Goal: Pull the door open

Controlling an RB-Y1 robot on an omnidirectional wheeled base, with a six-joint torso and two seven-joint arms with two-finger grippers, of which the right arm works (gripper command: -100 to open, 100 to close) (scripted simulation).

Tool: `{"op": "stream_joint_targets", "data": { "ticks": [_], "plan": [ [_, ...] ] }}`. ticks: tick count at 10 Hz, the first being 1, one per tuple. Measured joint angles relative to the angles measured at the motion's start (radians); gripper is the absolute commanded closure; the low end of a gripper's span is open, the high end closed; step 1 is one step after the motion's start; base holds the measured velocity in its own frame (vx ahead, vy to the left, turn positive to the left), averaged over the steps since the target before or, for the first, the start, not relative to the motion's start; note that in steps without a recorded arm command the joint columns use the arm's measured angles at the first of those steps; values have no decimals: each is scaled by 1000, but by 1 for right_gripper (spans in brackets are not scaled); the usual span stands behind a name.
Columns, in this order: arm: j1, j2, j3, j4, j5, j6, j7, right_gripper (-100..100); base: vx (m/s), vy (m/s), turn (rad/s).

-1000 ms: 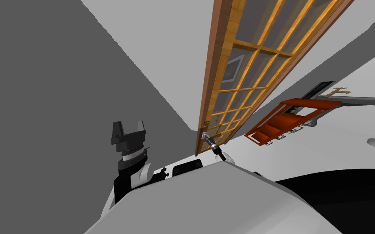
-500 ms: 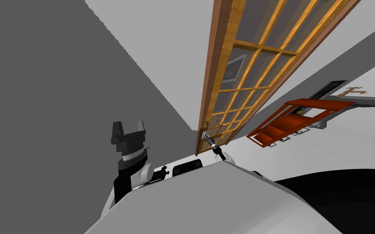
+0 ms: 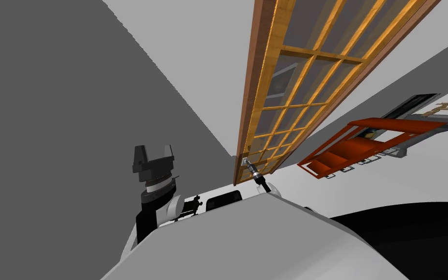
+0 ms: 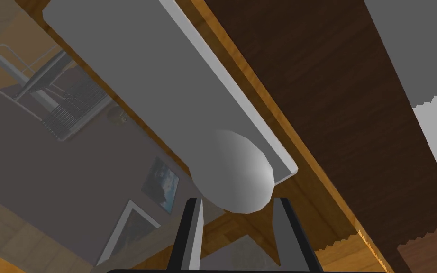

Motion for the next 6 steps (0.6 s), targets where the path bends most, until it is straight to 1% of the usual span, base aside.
{"op": "stream_joint_targets", "data": {
  "ticks": [1,2,3,4,5,6],
  "plan": [
    [-12,-1,0,22,-3,-8,-10,100,-24,-5,58],
    [-10,-4,2,21,-12,-8,-32,100,-20,-19,134],
    [-12,-8,2,30,-19,-15,-48,100,-35,-22,13],
    [-15,-7,5,34,-30,-17,-70,100,-46,-25,104],
    [-19,-10,10,36,-44,-13,-98,100,-35,-16,57],
    [-31,-14,12,59,-52,-22,-121,100,-40,-12,60]
  ]
}}
